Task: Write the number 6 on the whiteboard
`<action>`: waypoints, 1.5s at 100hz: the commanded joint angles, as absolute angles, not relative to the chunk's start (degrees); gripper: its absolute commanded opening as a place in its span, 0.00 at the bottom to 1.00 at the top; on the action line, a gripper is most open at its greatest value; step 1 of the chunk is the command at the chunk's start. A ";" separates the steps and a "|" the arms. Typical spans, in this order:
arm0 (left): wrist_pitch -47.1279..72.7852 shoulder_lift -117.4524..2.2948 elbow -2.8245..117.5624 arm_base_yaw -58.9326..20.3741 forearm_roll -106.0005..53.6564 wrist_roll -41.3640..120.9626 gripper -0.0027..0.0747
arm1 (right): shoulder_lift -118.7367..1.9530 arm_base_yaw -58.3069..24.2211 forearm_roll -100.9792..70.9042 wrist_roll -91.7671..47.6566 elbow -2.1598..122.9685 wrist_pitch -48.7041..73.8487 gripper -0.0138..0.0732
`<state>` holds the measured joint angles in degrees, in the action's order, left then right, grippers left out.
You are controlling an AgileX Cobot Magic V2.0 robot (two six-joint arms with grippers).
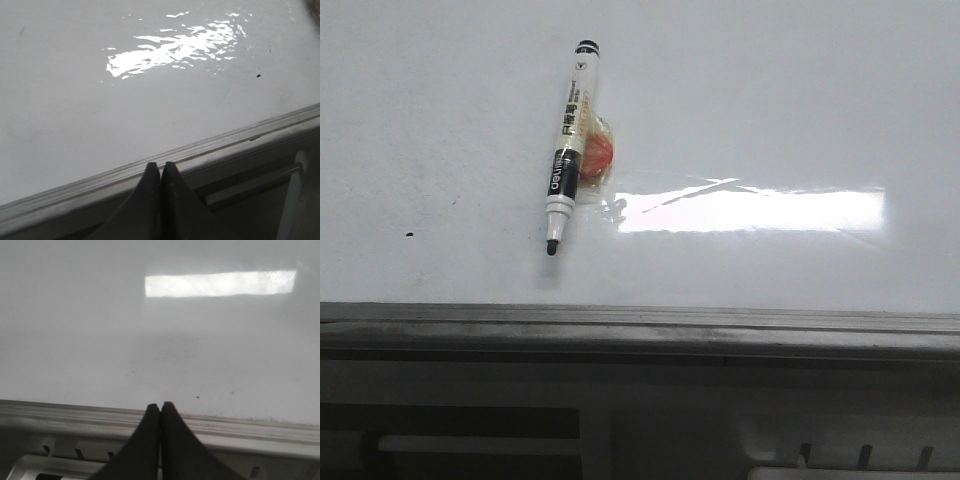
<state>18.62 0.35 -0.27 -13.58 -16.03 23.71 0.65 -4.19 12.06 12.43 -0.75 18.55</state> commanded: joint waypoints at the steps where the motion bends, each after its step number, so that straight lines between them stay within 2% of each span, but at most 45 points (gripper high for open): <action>1: 14.64 2.09 -2.75 -13.40 -16.37 23.11 0.01 | 1.65 -4.13 17.48 12.29 -2.33 13.92 0.10; 8: 14.60 2.09 -2.75 -13.40 -19.09 23.11 0.01 | 1.65 -4.13 18.29 12.39 -2.33 7.96 0.10; 30: 6.12 2.09 -2.75 -13.40 -60.04 23.11 0.01 | 1.65 -4.13 8.47 12.39 -2.33 -16.72 0.10; 37: 0.98 2.09 -2.75 -13.40 -70.25 23.11 0.01 | 1.65 -4.13 5.27 12.39 -2.33 -18.41 0.10; 48: -2.14 2.09 -2.62 -13.40 -80.06 23.11 0.01 | 1.65 -4.13 -6.78 13.52 -1.64 -14.10 0.10; 60: 0.71 1.82 -0.27 -13.40 -77.05 23.58 0.01 | 1.65 -4.13 -13.36 13.52 2.21 -6.50 0.10; 73: 9.72 -1.98 5.70 -13.40 -66.63 23.53 0.01 | 1.04 -4.13 -12.10 13.30 10.78 10.64 0.10; 87: 19.39 -13.16 15.41 -13.40 -52.48 23.53 0.01 | -3.80 -4.13 -10.39 8.23 18.94 24.89 0.10; 98: 27.31 -23.89 23.09 -13.40 -40.78 23.53 0.02 | -8.18 -4.13 -10.39 4.91 23.53 28.99 0.10; 103: 30.05 -29.05 26.16 -13.40 -38.05 23.53 0.08 | -9.84 -4.13 -10.39 4.91 25.05 29.38 0.11; 110: 32.89 -35.86 29.91 -13.54 -37.32 23.78 0.24 | -11.63 -4.13 -10.52 4.91 26.87 29.38 0.16; 118: 34.87 -42.62 33.58 -14.75 -38.01 24.09 0.46 | -12.93 -4.13 -10.63 4.91 28.38 29.38 0.29; 123: 35.18 -45.91 35.17 -16.20 -39.22 25.93 0.54 | -13.45 -4.13 -10.63 4.81 28.88 29.38 0.37; 130: 34.70 -49.40 36.95 -19.30 -41.95 28.46 0.55 | -14.06 -4.13 -10.63 4.87 29.01 29.27 0.48; 136: 32.69 -51.87 37.84 -22.62 -43.54 28.63 0.53 | -14.62 -4.13 -10.63 4.77 29.01 29.49 0.53; 150: 22.11 -55.50 37.99 -32.80 -44.73 28.63 0.53 | -14.89 -4.13 -10.63 4.73 29.01 29.39 0.54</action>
